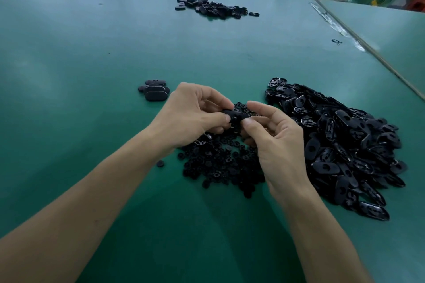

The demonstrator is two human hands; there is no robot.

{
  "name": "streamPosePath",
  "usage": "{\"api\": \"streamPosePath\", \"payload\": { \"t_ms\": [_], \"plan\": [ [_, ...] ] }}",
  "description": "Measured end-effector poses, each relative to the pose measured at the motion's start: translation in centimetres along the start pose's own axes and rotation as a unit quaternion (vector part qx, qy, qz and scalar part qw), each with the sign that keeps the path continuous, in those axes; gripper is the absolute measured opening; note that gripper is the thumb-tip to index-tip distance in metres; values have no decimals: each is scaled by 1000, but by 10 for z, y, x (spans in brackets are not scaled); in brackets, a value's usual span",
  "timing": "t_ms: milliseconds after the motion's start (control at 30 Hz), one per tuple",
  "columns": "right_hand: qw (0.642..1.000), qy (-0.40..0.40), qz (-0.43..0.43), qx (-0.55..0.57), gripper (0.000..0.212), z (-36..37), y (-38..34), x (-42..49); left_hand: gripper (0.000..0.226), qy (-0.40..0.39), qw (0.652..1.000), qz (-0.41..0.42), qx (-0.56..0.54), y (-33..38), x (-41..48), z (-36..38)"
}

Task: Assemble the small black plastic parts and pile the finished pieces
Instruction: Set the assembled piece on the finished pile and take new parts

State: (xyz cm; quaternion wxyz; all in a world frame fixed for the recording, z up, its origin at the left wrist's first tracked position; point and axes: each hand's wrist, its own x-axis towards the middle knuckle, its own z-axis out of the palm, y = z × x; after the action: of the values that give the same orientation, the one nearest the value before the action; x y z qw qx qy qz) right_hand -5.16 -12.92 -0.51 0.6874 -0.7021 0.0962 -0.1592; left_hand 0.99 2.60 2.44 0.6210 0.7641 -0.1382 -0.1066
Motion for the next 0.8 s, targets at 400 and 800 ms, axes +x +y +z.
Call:
{"api": "streamPosePath", "payload": {
  "t_ms": [400, 800],
  "plan": [
    [999, -2, -42, -12, 11, 0, 0, -1, 20, 8, 1000, 0, 6, -2, 0, 1],
    [998, 5, -30, -47, 11, -3, 0, -2, 20, -21, 1000, 5, -18, 3, -3, 5]
  ]
}}
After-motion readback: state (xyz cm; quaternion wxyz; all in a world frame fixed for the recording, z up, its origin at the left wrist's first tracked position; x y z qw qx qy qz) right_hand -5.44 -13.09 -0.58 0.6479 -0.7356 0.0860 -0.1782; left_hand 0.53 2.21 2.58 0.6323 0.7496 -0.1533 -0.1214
